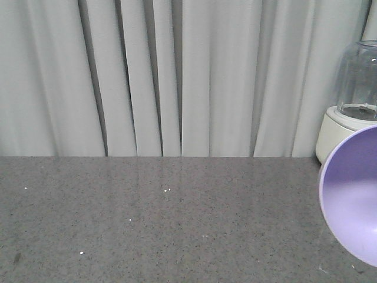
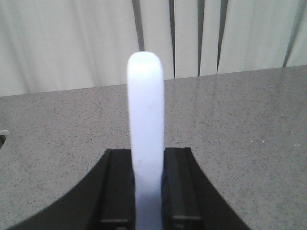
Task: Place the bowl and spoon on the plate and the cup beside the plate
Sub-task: 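Drive the base, holding spoon and bowl, to the counter with the blue plate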
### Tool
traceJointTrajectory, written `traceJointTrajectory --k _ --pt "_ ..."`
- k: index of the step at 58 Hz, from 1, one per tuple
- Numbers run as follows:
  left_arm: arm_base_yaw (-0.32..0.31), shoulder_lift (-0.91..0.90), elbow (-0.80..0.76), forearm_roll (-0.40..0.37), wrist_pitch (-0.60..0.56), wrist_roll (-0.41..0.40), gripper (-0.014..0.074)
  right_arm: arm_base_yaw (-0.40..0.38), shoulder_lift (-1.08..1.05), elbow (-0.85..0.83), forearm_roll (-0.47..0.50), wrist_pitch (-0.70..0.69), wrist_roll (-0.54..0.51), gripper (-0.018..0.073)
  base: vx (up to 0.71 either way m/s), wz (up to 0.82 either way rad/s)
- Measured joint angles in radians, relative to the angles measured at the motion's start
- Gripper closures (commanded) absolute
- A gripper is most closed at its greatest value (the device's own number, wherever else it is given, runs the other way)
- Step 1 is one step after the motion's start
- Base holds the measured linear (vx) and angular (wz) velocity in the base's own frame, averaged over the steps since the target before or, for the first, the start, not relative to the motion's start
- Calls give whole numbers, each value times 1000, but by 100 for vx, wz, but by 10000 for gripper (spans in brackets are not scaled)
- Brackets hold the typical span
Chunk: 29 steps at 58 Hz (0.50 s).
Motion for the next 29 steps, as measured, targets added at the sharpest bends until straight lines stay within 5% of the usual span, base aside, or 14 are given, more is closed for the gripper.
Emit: traceJointTrajectory --k 29 --pt "0 -2 0 0 0 0 599 0 0 0 4 0 0 568 -14 -17"
